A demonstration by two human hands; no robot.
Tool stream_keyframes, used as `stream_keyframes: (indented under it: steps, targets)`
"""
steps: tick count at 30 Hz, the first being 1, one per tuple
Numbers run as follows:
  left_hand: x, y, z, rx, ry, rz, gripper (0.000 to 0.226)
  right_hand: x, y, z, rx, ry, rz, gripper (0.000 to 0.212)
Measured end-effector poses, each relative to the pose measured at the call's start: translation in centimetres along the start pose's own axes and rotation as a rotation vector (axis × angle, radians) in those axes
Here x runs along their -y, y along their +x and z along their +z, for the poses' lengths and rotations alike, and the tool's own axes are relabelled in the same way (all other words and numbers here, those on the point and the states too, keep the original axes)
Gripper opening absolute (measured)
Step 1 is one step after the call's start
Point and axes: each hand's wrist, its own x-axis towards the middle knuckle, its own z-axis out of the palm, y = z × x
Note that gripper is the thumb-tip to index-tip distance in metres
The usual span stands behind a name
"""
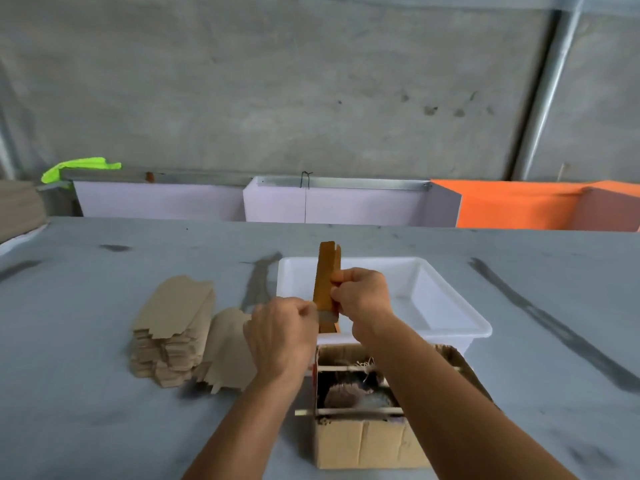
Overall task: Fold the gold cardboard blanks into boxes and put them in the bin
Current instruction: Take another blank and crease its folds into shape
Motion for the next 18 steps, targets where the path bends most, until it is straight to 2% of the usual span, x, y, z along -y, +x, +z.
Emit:
stream_keyframes:
  steps: [5,8,9,10,12,14,16,18]
  targets:
    - [1.6,1.6,2.3,0.03,0.251,0.17,0.028,-1.8,3.6,1.7,0.045,-0.16,0.047,0.026]
    - [1.7,2.3,2.7,0.079,0.293,0.178,0.027,-2.4,4.8,2.2,0.104,-0.218,0.103,0.015]
    - [1.7,2.4,2.7,0.086,0.301,0.176,0.027,-2.4,4.8,2.4,0.151,-0.275,0.115,0.008]
    - [1.6,2.5,2.7,0.092,0.299,0.175,0.027,-2.2,4.5,2.5,0.196,-0.371,0.112,0.01]
    - [1.5,2.4,2.5,0.07,0.238,0.173,0.027,-1.7,4.0,2.6,0.222,-0.589,0.03,0.026]
    - [1.8,2.2,2.0,0.021,0.116,0.163,0.028,-0.9,2.8,3.0,0.196,-0.72,-0.139,0.022]
    - [2.4,2.3,1.1,-0.001,-0.027,0.105,0.027,-0.1,0.9,3.6,0.182,-0.752,-0.295,0.021]
    - [3.2,2.9,-0.1,-0.003,-0.191,-0.025,0.027,0.5,-1.6,4.5,0.162,-0.685,-0.418,0.025]
